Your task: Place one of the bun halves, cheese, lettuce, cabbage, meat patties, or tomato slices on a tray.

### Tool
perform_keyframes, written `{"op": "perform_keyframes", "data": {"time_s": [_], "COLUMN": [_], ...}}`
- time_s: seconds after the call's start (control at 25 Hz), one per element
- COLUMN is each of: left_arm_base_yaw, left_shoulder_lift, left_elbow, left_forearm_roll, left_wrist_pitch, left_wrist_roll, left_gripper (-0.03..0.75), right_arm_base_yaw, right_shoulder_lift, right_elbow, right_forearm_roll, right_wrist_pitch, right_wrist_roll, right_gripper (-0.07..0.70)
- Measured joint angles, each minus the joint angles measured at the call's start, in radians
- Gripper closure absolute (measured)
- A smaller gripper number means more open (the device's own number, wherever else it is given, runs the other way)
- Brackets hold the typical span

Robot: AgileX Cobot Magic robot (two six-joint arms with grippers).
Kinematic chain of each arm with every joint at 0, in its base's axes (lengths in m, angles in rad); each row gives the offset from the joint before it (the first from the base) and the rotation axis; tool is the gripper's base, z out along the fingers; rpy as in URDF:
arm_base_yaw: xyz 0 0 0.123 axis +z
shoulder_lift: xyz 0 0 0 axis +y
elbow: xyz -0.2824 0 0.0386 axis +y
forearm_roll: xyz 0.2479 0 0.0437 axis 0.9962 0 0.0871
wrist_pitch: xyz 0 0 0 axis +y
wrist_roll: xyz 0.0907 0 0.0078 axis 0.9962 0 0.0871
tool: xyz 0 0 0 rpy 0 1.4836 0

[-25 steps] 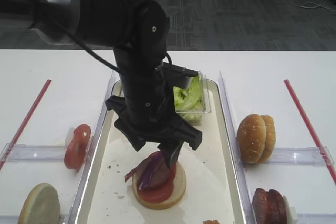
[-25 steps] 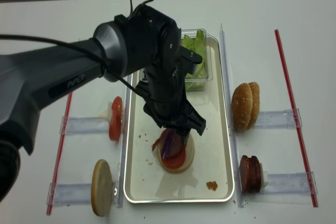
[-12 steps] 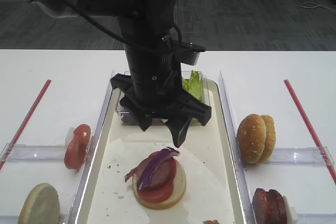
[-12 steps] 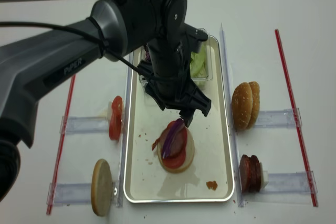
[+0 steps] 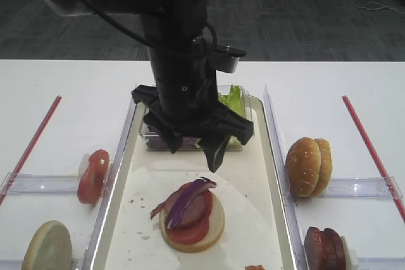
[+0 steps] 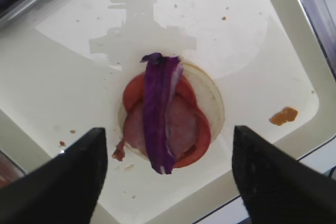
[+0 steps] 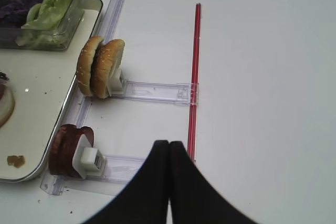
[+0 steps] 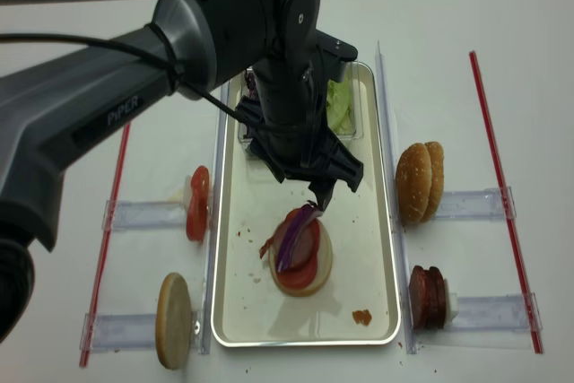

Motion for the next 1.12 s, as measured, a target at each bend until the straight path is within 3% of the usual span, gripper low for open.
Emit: {"op": "perform_keyframes", "data": {"time_s": [0.32, 1.12], "left_arm_base_yaw": [0.106, 0.518], "left_shoulder_lift": [-0.023, -0.055], "left_elbow": [0.000, -0.001], "left_forearm_roll": [-0.002, 0.047], "left_wrist_pitch": [0.000, 0.007], "left_wrist_roll": [0.004, 0.040], "left_gripper": [0.246, 0.245], "right_arm_base_yaw": [0.000, 0.000], "right_shoulder_lift": [0.000, 0.000], "right_elbow": [0.000, 0.000], "right_forearm_roll": [0.000, 0.000], "right_wrist_pitch": [0.000, 0.000], "right_wrist_roll": [0.000, 0.000], "right_gripper": [0.618, 0.618]}}
